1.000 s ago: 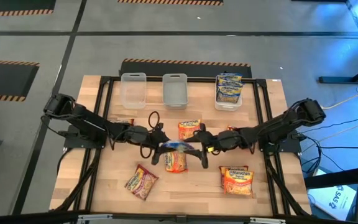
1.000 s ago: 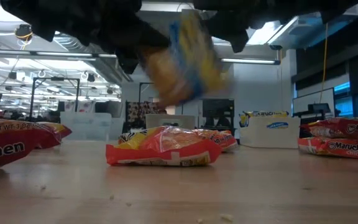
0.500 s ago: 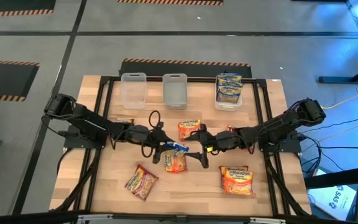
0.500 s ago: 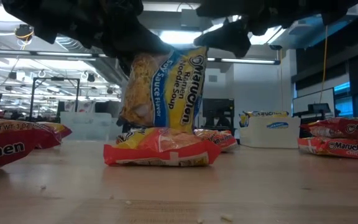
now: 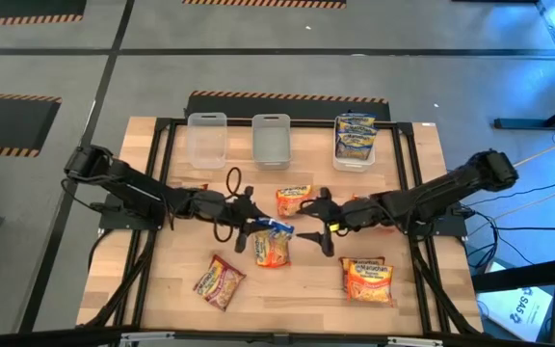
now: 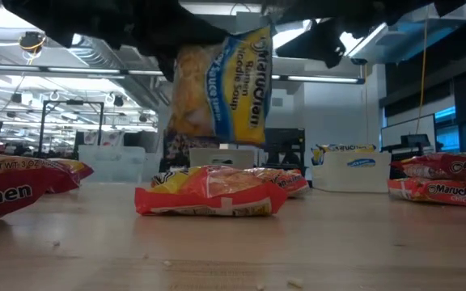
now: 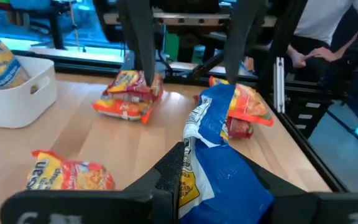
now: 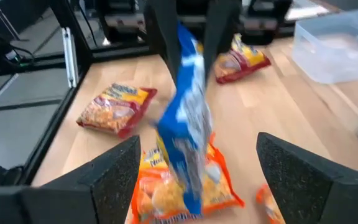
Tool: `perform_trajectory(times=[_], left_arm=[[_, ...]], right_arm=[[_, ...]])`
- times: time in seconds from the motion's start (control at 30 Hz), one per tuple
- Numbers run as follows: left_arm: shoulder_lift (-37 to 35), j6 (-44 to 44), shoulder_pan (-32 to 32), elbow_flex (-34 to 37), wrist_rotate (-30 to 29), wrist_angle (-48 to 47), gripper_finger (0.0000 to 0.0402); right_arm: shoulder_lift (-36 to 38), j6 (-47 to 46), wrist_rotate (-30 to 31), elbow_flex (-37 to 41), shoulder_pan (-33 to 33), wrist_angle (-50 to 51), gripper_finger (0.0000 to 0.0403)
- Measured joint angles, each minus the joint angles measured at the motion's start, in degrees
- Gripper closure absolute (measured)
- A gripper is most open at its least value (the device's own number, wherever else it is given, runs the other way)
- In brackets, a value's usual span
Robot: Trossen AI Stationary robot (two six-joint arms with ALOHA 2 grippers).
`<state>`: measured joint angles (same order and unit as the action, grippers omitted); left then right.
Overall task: Sort Maruchan noodles
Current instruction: Put the blue noodle pack into the white bin
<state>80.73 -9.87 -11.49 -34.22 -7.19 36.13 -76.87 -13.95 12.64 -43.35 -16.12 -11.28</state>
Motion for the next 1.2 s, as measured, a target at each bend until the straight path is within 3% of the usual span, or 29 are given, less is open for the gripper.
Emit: perform_trajectory(times=[0.17,0.47,0.73,0.87,1.13,1.2], left_arm=[[-2.1,0.2,0.0,0.0,-1.3,1.0,0.0329],[-2.2,-0.1,0.1,0.0,-4.5,5.7,0.0330],[-2.2,-0.2,0.1,0.0,-4.2,9.0,0.0330],[-2.2,-0.2,0.1,0.0,-4.4,9.1,0.0329],[-2.2,-0.2,0.1,0.0,-5.6,9.1,0.0327],[-2.2,-0.2,0.1,0.0,-5.6,9.0,0.0327]], right_arm=[[0.6,-0.6,0.3,0.8,0.0,1.1,0.0097],[-10.7,3.7,0.4,4.0,0.0,-26.0,0.0097],[-17.3,6.1,4.0,4.0,0.5,-38.6,0.0103],[-17.3,7.0,4.3,4.0,0.5,-39.4,0.0149],[-17.4,8.5,4.5,4.0,0.5,-39.3,0.0313],[-17.4,9.3,4.7,4.0,0.5,-39.3,0.0323]])
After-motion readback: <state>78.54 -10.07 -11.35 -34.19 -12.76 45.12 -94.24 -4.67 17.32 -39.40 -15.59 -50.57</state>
